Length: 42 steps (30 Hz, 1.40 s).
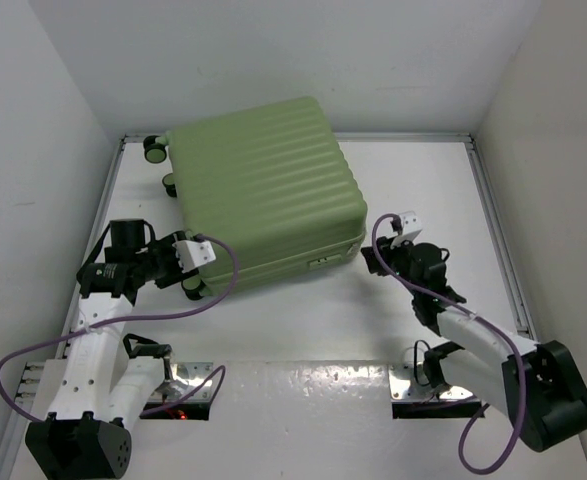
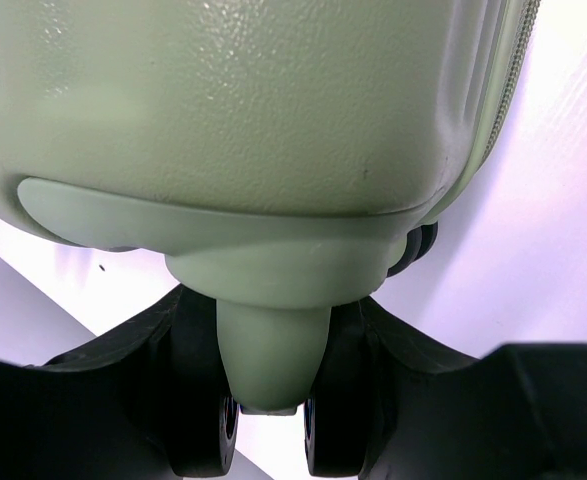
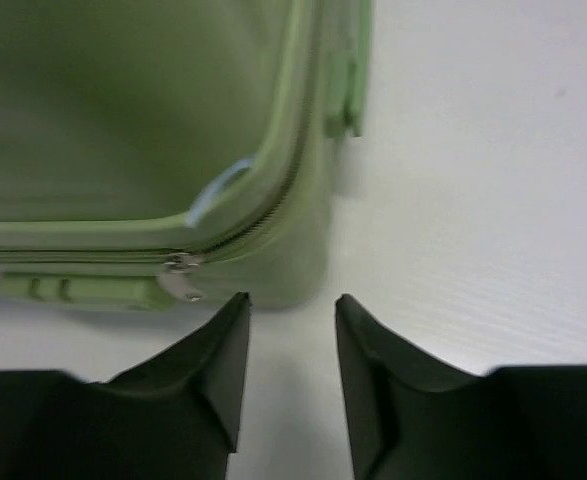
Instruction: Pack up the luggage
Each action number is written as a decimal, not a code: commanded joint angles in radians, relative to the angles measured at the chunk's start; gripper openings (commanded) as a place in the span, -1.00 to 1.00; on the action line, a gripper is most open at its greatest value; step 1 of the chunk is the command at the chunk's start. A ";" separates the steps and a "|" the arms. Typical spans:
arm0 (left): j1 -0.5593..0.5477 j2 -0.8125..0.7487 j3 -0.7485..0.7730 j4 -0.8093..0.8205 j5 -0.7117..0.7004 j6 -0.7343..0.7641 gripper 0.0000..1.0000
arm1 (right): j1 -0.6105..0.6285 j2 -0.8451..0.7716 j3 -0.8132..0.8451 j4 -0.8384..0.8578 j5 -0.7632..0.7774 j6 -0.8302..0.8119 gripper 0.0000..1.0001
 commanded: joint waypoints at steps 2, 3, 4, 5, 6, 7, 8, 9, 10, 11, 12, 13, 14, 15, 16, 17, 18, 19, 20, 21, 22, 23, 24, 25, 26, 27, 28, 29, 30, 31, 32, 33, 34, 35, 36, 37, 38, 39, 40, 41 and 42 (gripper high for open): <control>0.054 0.015 -0.018 0.054 -0.125 -0.080 -1.00 | 0.065 -0.027 0.092 -0.093 -0.048 0.099 -0.06; 0.054 0.015 -0.018 0.054 -0.125 -0.080 -1.00 | 0.103 -0.032 0.095 -0.096 -0.030 0.106 -0.06; 0.054 0.015 -0.018 0.054 -0.125 -0.080 -1.00 | 0.120 -0.032 0.107 -0.113 -0.013 0.087 -0.06; 0.054 0.015 -0.018 0.054 -0.125 -0.089 -1.00 | 0.154 -0.029 0.112 -0.122 0.039 0.081 -0.06; 0.054 0.015 -0.027 0.054 -0.125 -0.089 -1.00 | 0.181 -0.025 0.129 -0.147 0.080 0.072 -0.11; 0.054 0.015 -0.027 0.054 -0.125 -0.089 -1.00 | 0.194 -0.018 0.136 -0.156 0.099 0.066 -0.14; 0.054 0.015 -0.027 0.054 -0.125 -0.089 -1.00 | 0.235 -0.013 0.150 -0.184 0.131 0.061 -0.14; 0.054 0.015 -0.027 0.054 -0.125 -0.089 -1.00 | 0.228 -0.010 0.167 -0.198 0.151 0.054 -0.16; 0.054 0.015 -0.027 0.054 -0.125 -0.089 -1.00 | 0.270 0.011 0.175 -0.202 0.238 0.050 -0.16; 0.054 0.015 -0.037 0.054 -0.125 -0.089 -1.00 | 0.281 0.020 0.192 -0.208 0.271 0.043 -0.16; 0.054 0.015 -0.037 0.064 -0.125 -0.089 -1.00 | 0.291 0.030 0.192 -0.204 0.303 0.040 -0.16; 0.054 0.015 -0.037 0.064 -0.125 -0.089 -1.00 | 0.309 0.060 0.195 -0.196 0.376 0.038 -0.19; 0.054 0.015 -0.037 0.064 -0.125 -0.089 -1.00 | 0.312 0.071 0.208 -0.179 0.398 0.035 -0.19; 0.054 0.015 -0.037 0.064 -0.125 -0.089 -1.00 | 0.312 0.089 0.213 -0.170 0.413 0.035 -0.27; 0.054 0.015 -0.037 0.064 -0.125 -0.089 -1.00 | 0.312 0.109 0.219 -0.165 0.443 0.037 -0.31; 0.054 0.015 -0.046 0.064 -0.125 -0.089 -1.00 | 0.315 0.120 0.231 -0.156 0.447 0.037 -0.34; 0.054 0.005 -0.046 0.064 -0.125 -0.089 -1.00 | 0.317 0.126 0.235 -0.149 0.458 0.034 -0.38; 0.054 0.005 -0.046 0.073 -0.125 -0.089 -1.00 | 0.314 0.131 0.247 -0.144 0.463 0.024 -0.41; 0.054 0.005 -0.046 0.073 -0.125 -0.089 -1.00 | 0.311 0.143 0.248 -0.139 0.482 0.021 -0.41; 0.054 0.005 -0.056 0.073 -0.125 -0.080 -1.00 | 0.301 0.146 0.258 -0.136 0.481 0.021 -0.50; 0.063 0.005 -0.057 0.082 -0.125 -0.080 -1.00 | 0.297 0.148 0.258 -0.132 0.478 0.020 -0.53; 0.063 0.005 -0.057 0.082 -0.125 -0.080 -1.00 | 0.274 0.134 0.258 -0.126 0.463 0.018 -0.58; 0.063 0.005 -0.057 0.082 -0.125 -0.080 -1.00 | 0.269 0.128 0.252 -0.127 0.452 0.018 -0.61; 0.073 0.005 -0.066 0.082 -0.125 -0.080 -1.00 | 0.239 0.111 0.250 -0.129 0.441 0.018 -0.64; 0.073 0.005 -0.066 0.082 -0.125 -0.071 -1.00 | 0.226 0.093 0.247 -0.135 0.409 0.024 -0.64; 0.073 0.005 -0.066 0.082 -0.125 -0.071 -1.00 | 0.214 0.082 0.242 -0.148 0.397 0.029 -0.64; 0.073 0.005 -0.066 0.082 -0.125 -0.071 -1.00 | 0.200 0.056 0.236 -0.171 0.365 0.032 -0.64; 0.073 0.005 -0.075 0.082 -0.125 -0.062 -1.00 | 0.159 0.045 0.226 -0.185 0.340 0.029 -0.66; 0.082 0.005 -0.075 0.091 -0.125 -0.062 -1.00 | 0.148 0.010 0.219 -0.188 0.325 0.029 -0.66; 0.082 0.005 -0.075 0.091 -0.125 -0.062 -1.00 | 0.122 0.004 0.215 -0.207 0.302 0.029 -0.69; 0.082 0.005 -0.075 0.091 -0.125 -0.062 -1.00 | 0.098 -0.019 0.204 -0.208 0.271 0.026 -0.69; 0.082 0.016 -0.075 0.091 -0.125 -0.062 -1.00 | 0.078 -0.024 0.199 -0.210 0.245 0.027 -0.69; 0.082 0.016 -0.075 0.091 -0.116 -0.062 -1.00 | 0.070 -0.025 0.183 -0.207 0.233 0.024 -0.72; 0.082 0.016 -0.075 0.091 -0.116 -0.062 -1.00 | 0.058 -0.025 0.183 -0.201 0.170 0.017 -0.72; 0.082 0.016 -0.075 0.091 -0.116 -0.062 -1.00 | 0.044 -0.030 0.181 -0.196 0.150 0.014 -0.68; 0.082 0.027 -0.075 0.091 -0.116 -0.062 -1.00 | 0.036 -0.026 0.179 -0.196 0.129 0.012 -0.64; 0.082 0.027 -0.075 0.091 -0.116 -0.062 -1.00 | 0.030 -0.022 0.178 -0.195 0.098 0.009 -0.52; 0.082 0.027 -0.075 0.091 -0.116 -0.062 -1.00 | 0.010 -0.024 0.175 -0.182 -0.009 -0.008 -0.45; 0.082 0.027 -0.075 0.091 -0.116 -0.062 -1.00 | 0.007 -0.028 0.161 -0.170 -0.037 -0.016 -0.38; 0.082 0.027 -0.066 0.100 -0.116 -0.062 -1.00 | 0.004 -0.032 0.158 -0.167 -0.092 -0.025 -0.25; 0.082 0.027 -0.066 0.100 -0.116 -0.062 -1.00 | 0.002 -0.030 0.158 -0.167 -0.134 -0.037 -0.19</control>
